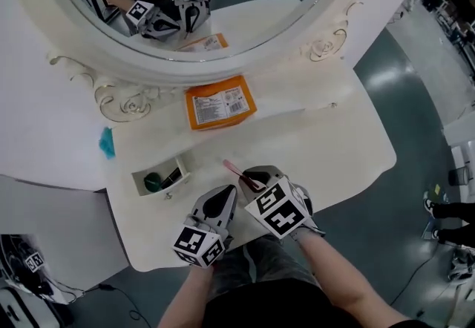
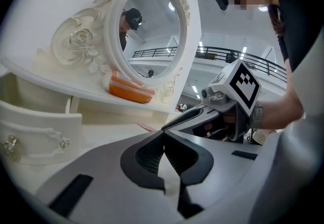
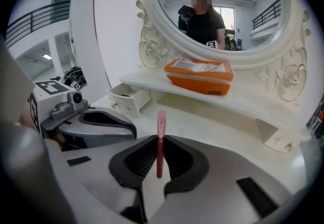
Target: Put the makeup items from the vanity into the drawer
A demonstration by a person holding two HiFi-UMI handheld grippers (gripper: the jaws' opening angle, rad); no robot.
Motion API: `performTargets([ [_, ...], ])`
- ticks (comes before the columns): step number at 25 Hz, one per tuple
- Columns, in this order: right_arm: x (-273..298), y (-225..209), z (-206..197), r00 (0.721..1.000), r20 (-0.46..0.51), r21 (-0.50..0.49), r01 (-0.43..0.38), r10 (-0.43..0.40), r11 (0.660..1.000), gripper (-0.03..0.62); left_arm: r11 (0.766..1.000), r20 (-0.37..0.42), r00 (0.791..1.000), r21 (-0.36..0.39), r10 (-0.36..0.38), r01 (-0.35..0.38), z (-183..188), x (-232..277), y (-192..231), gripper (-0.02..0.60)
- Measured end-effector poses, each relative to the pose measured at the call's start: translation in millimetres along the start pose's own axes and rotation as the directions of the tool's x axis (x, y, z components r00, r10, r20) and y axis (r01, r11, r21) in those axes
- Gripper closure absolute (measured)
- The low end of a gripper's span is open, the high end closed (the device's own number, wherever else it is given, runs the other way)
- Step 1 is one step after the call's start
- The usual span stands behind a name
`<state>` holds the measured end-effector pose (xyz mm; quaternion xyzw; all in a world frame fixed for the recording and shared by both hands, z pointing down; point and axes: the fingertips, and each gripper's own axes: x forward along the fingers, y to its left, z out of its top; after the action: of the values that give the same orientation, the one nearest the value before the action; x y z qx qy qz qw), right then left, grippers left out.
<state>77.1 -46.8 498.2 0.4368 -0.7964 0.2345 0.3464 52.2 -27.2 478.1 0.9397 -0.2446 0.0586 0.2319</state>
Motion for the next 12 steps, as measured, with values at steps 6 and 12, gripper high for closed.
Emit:
performTargets([
  [6,8.0,31.7,25.5,0.998,0.021,-0.075,-0.054,0.056,0.996,0.539,0.998,0.035,0.997,-0.005,0.065,-0.065,4.5,-28.2,15.8,0.567],
  [12,18.2,59.6,45.9,0.993,0.024,-0.142,-0.108,0.113,0.984,0.539,0.992,0.066,0.99,-0.021,0.128,-0.127,8.3,-52.0,30.5,0.568],
])
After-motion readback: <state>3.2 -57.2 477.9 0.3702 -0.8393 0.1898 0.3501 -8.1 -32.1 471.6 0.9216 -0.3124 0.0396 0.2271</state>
